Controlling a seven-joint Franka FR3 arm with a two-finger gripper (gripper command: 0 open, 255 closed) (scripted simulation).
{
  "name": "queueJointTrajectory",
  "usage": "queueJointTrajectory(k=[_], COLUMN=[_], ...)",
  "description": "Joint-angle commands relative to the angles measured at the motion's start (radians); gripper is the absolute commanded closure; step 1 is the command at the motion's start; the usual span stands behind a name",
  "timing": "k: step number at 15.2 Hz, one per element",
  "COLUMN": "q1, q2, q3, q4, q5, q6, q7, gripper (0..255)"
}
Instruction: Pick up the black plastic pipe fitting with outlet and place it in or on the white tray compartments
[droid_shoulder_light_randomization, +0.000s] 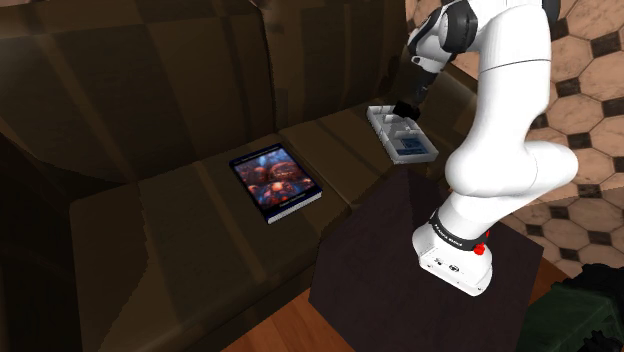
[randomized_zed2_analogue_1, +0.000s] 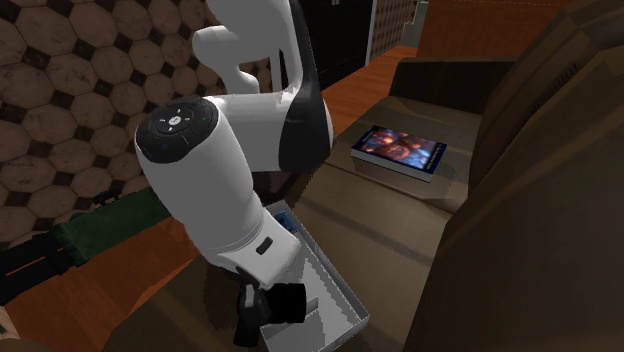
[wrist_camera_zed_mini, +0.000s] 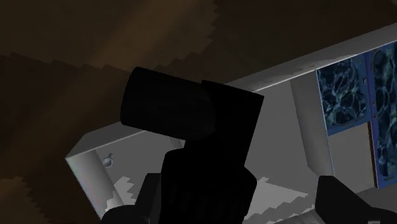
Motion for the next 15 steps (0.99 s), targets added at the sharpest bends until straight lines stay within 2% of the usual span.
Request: queueJointTrajectory(k=[1, 9, 15], q1=[-0.019, -0.019, -0.019], q2=[0.056, 0.105, 0.105], q3=[0.017, 0.034, 0.034], q4=[0.107, 0.084, 0.085], q5=[0.0, 0.022, 0.022], q6=[-0.06, 0.009, 0.009], q7=[0.0, -0.013, -0.013], gripper=[0, 0, 0])
